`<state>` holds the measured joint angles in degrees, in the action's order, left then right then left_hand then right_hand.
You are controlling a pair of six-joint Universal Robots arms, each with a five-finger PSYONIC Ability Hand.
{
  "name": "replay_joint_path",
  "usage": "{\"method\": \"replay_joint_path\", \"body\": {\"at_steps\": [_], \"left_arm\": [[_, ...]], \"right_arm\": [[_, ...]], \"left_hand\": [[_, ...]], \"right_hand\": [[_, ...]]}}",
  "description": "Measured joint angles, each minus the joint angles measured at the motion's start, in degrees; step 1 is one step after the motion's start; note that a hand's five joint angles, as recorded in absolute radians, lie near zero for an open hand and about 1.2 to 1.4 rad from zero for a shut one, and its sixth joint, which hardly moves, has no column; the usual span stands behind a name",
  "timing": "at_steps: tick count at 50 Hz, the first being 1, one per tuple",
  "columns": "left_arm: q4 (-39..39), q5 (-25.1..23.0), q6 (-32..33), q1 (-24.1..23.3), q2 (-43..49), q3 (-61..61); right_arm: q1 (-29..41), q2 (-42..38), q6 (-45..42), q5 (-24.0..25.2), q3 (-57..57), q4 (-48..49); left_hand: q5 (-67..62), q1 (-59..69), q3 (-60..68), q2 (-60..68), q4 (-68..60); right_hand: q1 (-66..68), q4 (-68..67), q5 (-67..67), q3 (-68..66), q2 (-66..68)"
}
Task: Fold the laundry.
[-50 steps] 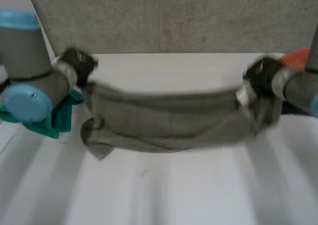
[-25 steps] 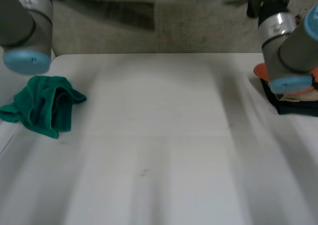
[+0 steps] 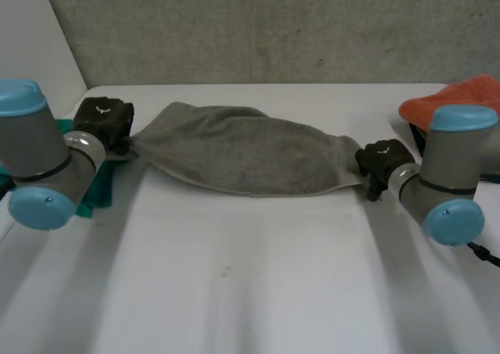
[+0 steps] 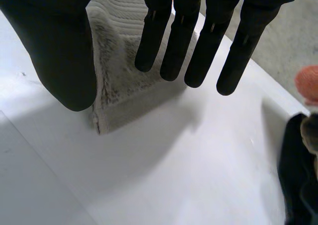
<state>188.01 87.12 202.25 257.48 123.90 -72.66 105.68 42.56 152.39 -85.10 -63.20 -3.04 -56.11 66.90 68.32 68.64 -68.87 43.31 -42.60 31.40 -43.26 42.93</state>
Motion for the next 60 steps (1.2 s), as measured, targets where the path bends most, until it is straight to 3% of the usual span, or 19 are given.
{"method": "replay_joint_path", "body": {"at_steps": [15,21,29,33,38,44,50,54,60], "left_arm": [[-0.94,-0.46,-0.13,-0.3,-1.39,-0.49],[-2.69,0.05,0.12,-0.53,-1.79,-0.85],[-3.51,0.21,0.38,-0.05,-2.32,-0.96],[-3.58,0.29,0.52,-0.06,-2.34,-0.95],[-4.67,0.45,1.94,-0.28,-2.69,-1.22],[-13.92,1.08,10.35,-0.73,-6.87,-4.61],[-28.44,1.78,23.45,-1.26,-14.14,-13.42],[-33.44,1.47,29.86,-1.57,-17.9,-19.4],[-33.99,0.58,35.39,-3.07,-20.25,-24.2]], "right_arm": [[-1.38,-1.6,4.44,1.04,0.75,1.61],[-1.5,-0.67,7.34,2.69,-0.23,1.93],[-1.63,-0.91,10.52,3.06,-0.01,2.7],[-1.59,-2.33,10.75,2.77,1.27,3.5],[-1.63,-1.8,9.17,2.47,1.39,2.69],[-3.65,8.88,-2.37,2.64,-5.85,-2.71],[-7.7,23.75,-26.94,3.33,-20.23,-17.74],[-10.19,30.24,-38.79,4.77,-27.35,-24.18],[-11.87,32.82,-42.87,7.78,-30.97,-24.52]], "left_hand": [[0.0,0.0,0.0,0.0,0.0],[0.0,0.0,0.0,0.0,0.0],[0.0,0.0,0.0,0.0,0.0],[0.0,0.0,0.0,0.0,0.0],[0.0,0.0,0.0,0.0,0.0],[0.0,0.0,0.0,0.0,0.0],[0.0,0.0,0.0,0.0,0.0],[0.0,0.0,0.0,0.0,0.0],[0.0,0.0,0.0,0.0,0.0]], "right_hand": [[7.0,-7.65,8.58,-7.01,7.37],[-1.51,1.14,-0.65,1.38,-1.38],[-1.9,1.72,-0.52,1.84,-1.49],[20.72,-20.42,21.64,-19.89,20.84],[22.34,-25.75,25.67,-24.66,24.7],[22.34,-25.79,25.68,-24.66,24.7],[22.34,-25.81,25.89,-24.66,24.7],[22.34,-25.83,25.89,-24.72,24.7],[22.34,-25.84,26.12,-24.76,24.7]]}}
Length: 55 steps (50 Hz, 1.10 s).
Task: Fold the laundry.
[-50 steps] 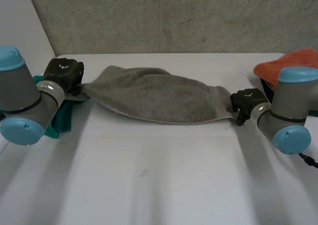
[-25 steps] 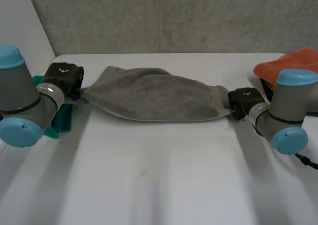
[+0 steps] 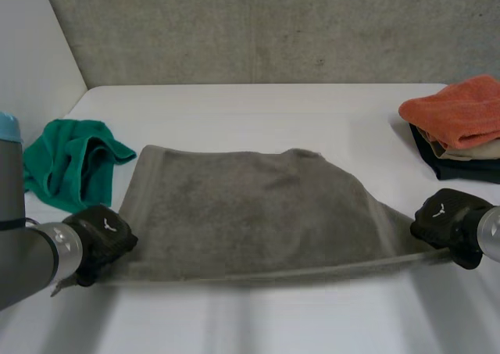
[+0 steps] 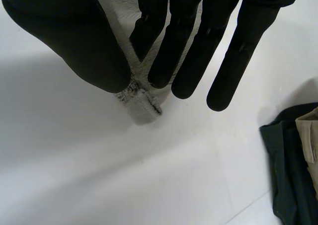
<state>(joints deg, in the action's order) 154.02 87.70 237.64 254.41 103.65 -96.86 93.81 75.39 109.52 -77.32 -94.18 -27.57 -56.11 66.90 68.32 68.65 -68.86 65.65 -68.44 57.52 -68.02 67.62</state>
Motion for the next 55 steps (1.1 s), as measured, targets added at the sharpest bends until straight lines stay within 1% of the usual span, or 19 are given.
{"method": "replay_joint_path", "body": {"at_steps": [3,9,14,21,22,23,25,27,29,31,33,34,36,40,45,55], "left_arm": [[1.07,0.65,0.2,-0.85,1.59,2.23],[2.74,3.3,-2.12,-2.19,8.54,14.06],[4.17,4.81,-5.93,-3.09,17.2,30.79],[6.31,6.18,-11.77,-4.11,29.81,57.06],[6.46,6.27,-12.17,-4.18,30.66,58.86],[6.99,6.58,-13.59,-4.4,33.51,64.96],[7.97,6.91,-15.15,-4.48,35.51,70.37],[11.72,7.81,-19.48,-4.13,36.34,78.82],[16.62,8.98,-24.44,-3.51,34.98,85.02],[21.34,10.13,-29.18,-2.9,33.22,88.9],[24.66,10.91,-32.43,-2.47,31.73,90.41],[25.32,11.06,-33.06,-2.38,31.41,90.56],[28.66,11.78,-36.27,-1.88,29.59,89.49],[30.57,11.91,-37.85,-1.38,28.21,83.78],[31.92,11.49,-37.95,-1.06,28.01,75.62],[36.27,8.45,-37.18,-0.92,30.07,57.56]], "right_arm": [[0.77,-1.75,1.07,-0.1,1.91,0.91],[4.98,-7.76,5.35,-3.33,10.56,2.35],[9.24,-15.71,11.67,-7.5,23.99,4.96],[13.93,-27.58,20.69,-13.82,49.65,11.85],[14.28,-28.46,21.45,-14.35,51.8,12.61],[14.89,-30.17,23.61,-15.57,57.53,15.93],[15.17,-30.86,25.91,-16.56,62.34,20.6],[15.24,-30.71,29.81,-17.83,67.37,29.35],[15.17,-29.61,33.03,-18.48,68.77,37.02],[15.17,-28.06,35.82,-18.82,67.86,44.09],[15.21,-26.59,37.56,-18.91,65.69,49.47],[15.22,-26.25,37.88,-18.91,65.08,50.61],[15.35,-23.98,39.32,-18.64,59.86,57.52],[15.47,-22.42,39.59,-17.58,53.65,61.9],[15.49,-23.32,39.28,-15.84,50.07,61.17],[15.39,-30.0,38.67,-12.46,46.99,52.53]], "left_hand": [[0.0,0.0,0.0,0.0,0.0],[0.0,0.0,0.0,0.0,0.0],[0.0,0.0,0.0,0.0,-0.02],[0.0,0.0,0.0,0.0,-0.03],[0.0,0.0,0.0,0.0,-0.04],[0.0,0.0,0.0,0.0,-0.04],[0.0,0.0,0.01,0.0,-0.05],[0.0,0.0,0.04,0.05,-0.06],[0.0,0.0,0.04,0.05,-0.06],[0.0,0.0,0.04,0.05,-0.06],[0.0,0.0,0.04,0.05,-0.06],[0.0,0.0,0.04,0.05,-0.06],[0.0,0.0,0.04,0.05,-0.06],[0.0,0.0,0.04,0.05,-0.06],[0.0,0.0,0.04,0.06,-0.06],[0.0,0.0,0.04,0.09,-0.06]], "right_hand": [[0.0,0.0,0.14,0.0,0.0],[0.0,0.0,0.26,0.0,0.0],[0.0,-0.01,0.3,-0.05,0.0],[0.0,-0.01,0.39,-0.07,0.0],[0.0,-0.01,0.39,-0.07,0.0],[0.0,-0.04,0.39,-0.12,0.0],[0.0,-0.06,0.39,-0.14,0.02],[0.0,-0.06,0.39,-0.14,0.02],[0.0,-0.06,0.39,-0.14,0.02],[0.0,-0.07,0.41,-0.14,0.03],[0.0,-0.07,0.51,-0.14,0.03],[0.0,-0.06,0.55,-0.14,0.02],[0.0,-0.08,0.56,-0.14,0.02],[0.0,-0.08,0.56,-0.14,0.02],[0.0,-0.1,0.56,-0.14,0.03],[0.0,-0.11,0.55,-0.14,0.03]]}}
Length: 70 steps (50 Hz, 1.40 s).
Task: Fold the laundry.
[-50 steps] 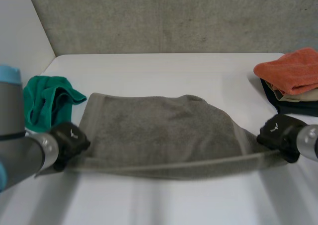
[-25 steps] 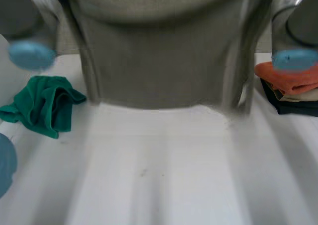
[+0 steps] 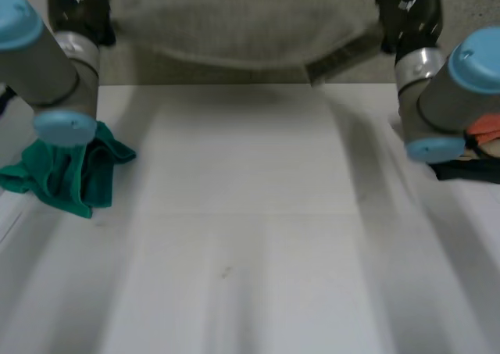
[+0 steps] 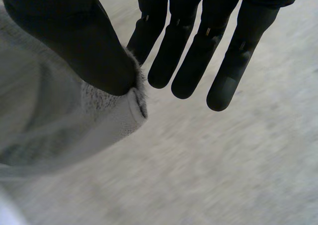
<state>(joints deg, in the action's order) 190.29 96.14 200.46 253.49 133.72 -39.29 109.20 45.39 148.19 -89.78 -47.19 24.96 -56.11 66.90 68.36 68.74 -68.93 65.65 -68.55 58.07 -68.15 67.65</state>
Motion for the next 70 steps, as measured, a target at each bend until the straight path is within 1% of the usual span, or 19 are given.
{"method": "replay_joint_path", "body": {"at_steps": [8,13,16,21,23,27,30,34,36,39,45,50,51,52,53,55,59,64,70], "left_arm": [[0.02,-2.45,4.42,0.25,2.47,-11.41],[-4.09,-3.22,10.11,0.44,1.54,-17.95],[-9.61,-3.35,14.46,0.68,-1.63,-23.12],[-17.72,-3.23,18.08,0.83,-6.85,-29.38],[-23.26,-3.2,19.97,0.8,-10.51,-33.7],[-31.16,-3.44,23.47,0.69,-16.34,-41.22],[-34.92,-4.16,26.54,0.61,-20.37,-46.78],[-37.07,-5.54,30.3,0.41,-24.87,-52.42],[-37.11,-6.04,31.62,0.04,-26.48,-53.75],[-36.44,-6.05,32.21,-0.53,-27.16,-53.37],[-33.42,-4.17,30.44,-1.5,-24.67,-46.27],[-30.67,-2.2,25.36,-2.1,-17.61,-33.29],[-30.55,-2.1,25.04,-2.15,-17.07,-32.4],[-30.01,-1.55,23.38,-2.49,-13.9,-27.39],[-29.8,-1.15,22.44,-2.72,-11.67,-24.01],[-29.72,-0.18,21.04,-3.09,-7.42,-17.85],[-30.68,2.67,19.42,-3.65,0.47,-6.82],[-34.06,7.29,18.62,-4.56,10.46,7.52],[-35.98,8.15,18.84,-6.05,17.85,18.72]], "right_arm": [[-0.27,-4.3,-3.0,1.33,-7.4,-4.75],[-0.88,-3.13,-6.14,1.39,-13.45,-8.53],[-1.57,0.65,-8.7,1.4,-18.31,-14.08],[-2.71,6.93,-11.95,1.25,-23.82,-23.13],[-3.74,11.1,-14.57,1.09,-27.48,-29.71],[-6.07,18.13,-21.09,1.14,-34.63,-40.58],[-7.81,22.46,-26.97,1.88,-39.71,-45.42],[-9.15,25.92,-33.41,3.54,-44.3,-46.41],[-9.28,26.49,-35.09,4.27,-45.33,-45.16],[-8.93,25.96,-34.93,4.67,-44.99,-42.9],[-6.94,21.41,-28.2,4.42,-39.13,-35.69],[-5.12,14.0,-19.96,2.22,-29.34,-28.24],[-4.98,13.32,-19.34,1.95,-28.46,-27.67],[-4.83,12.65,-18.74,1.71,-27.59,-27.08],[-3.9,8.36,-15.55,0.02,-22.13,-23.69],[-3.22,5.07,-13.85,-1.22,-18.05,-21.38],[-2.05,-1.06,-12.31,-3.38,-10.6,-17.59],[-0.72,-9.25,-13.0,-5.29,-0.96,-14.01],[0.16,-17.45,-15.24,-6.13,8.59,-12.79]], "left_hand": [[0.0,0.0,0.0,0.0,0.0],[0.0,0.0,0.0,0.0,0.0],[0.0,0.0,0.0,0.0,0.0],[0.0,0.0,0.0,0.0,0.0],[0.0,0.0,0.0,0.0,0.0],[0.0,0.0,0.0,0.0,0.0],[0.0,0.0,0.0,0.0,0.0],[0.0,0.0,0.0,0.0,0.0],[0.0,0.0,0.0,0.0,0.0],[0.0,0.0,0.0,0.0,0.0],[0.0,0.0,0.0,0.0,0.0],[0.0,0.0,0.0,0.0,-0.01],[0.0,0.0,0.0,0.0,-0.01],[0.0,0.0,0.0,0.01,-0.01],[0.0,0.0,0.0,0.0,-0.01],[0.0,0.0,0.0,0.0,-0.01],[0.0,0.0,0.0,0.0,-0.01],[0.0,0.0,0.0,0.0,-0.02],[0.0,0.0,0.0,0.0,-0.02]], "right_hand": [[0.0,-0.01,0.0,0.0,0.0],[0.0,-0.02,0.0,0.0,0.0],[0.0,-0.02,0.0,0.0,0.0],[0.0,-0.02,0.0,0.0,0.0],[0.0,-0.01,0.0,0.0,0.0],[0.0,-0.02,0.0,0.0,0.0],[0.0,-0.02,0.0,0.0,0.0],[0.0,-0.02,0.02,0.0,0.0],[0.0,-0.02,0.01,0.0,0.0],[0.0,-0.03,0.0,0.0,0.0],[0.0,-0.03,0.01,0.0,0.0],[0.0,-0.05,0.0,0.0,0.0],[0.0,-0.05,0.0,0.0,0.0],[0.0,-0.05,0.0,0.0,0.0],[0.0,-0.05,0.01,0.0,0.0],[0.0,-0.05,0.01,0.0,0.0],[0.0,-0.06,0.01,0.0,0.0],[0.0,-0.07,0.01,0.0,0.0],[0.0,-0.09,0.01,0.0,0.0]]}}
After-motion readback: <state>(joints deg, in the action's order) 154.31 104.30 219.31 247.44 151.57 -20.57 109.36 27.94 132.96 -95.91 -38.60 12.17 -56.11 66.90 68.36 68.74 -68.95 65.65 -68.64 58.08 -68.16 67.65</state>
